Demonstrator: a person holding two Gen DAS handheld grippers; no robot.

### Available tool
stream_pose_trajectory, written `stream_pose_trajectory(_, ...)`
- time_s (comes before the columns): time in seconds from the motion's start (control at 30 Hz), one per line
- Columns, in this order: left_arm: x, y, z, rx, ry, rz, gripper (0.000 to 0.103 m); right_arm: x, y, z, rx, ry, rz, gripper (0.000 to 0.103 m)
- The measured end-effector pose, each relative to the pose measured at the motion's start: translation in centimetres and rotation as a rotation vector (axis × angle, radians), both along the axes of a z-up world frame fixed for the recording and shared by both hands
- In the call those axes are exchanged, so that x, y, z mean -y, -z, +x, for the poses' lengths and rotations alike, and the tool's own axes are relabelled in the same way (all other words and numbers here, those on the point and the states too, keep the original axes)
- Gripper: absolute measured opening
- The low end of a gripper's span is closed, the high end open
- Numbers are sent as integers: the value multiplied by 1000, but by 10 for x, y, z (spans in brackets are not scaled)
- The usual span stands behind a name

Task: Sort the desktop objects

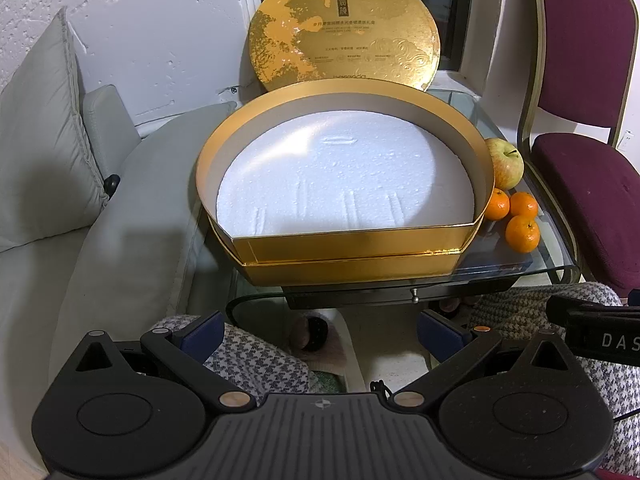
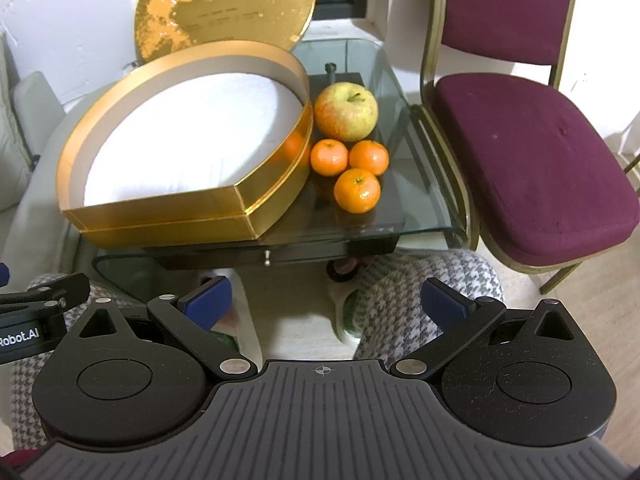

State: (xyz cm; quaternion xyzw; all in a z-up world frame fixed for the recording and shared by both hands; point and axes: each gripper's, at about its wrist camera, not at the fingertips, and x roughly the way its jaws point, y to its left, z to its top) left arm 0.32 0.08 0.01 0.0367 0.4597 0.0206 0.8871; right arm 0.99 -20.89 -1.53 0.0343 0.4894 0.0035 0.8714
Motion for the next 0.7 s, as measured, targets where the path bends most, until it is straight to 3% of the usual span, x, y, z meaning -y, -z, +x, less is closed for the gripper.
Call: stream_pose_trajectory(0.7,1,2,1,-6,3,5,102,1,-1,1,2,7,5,103)
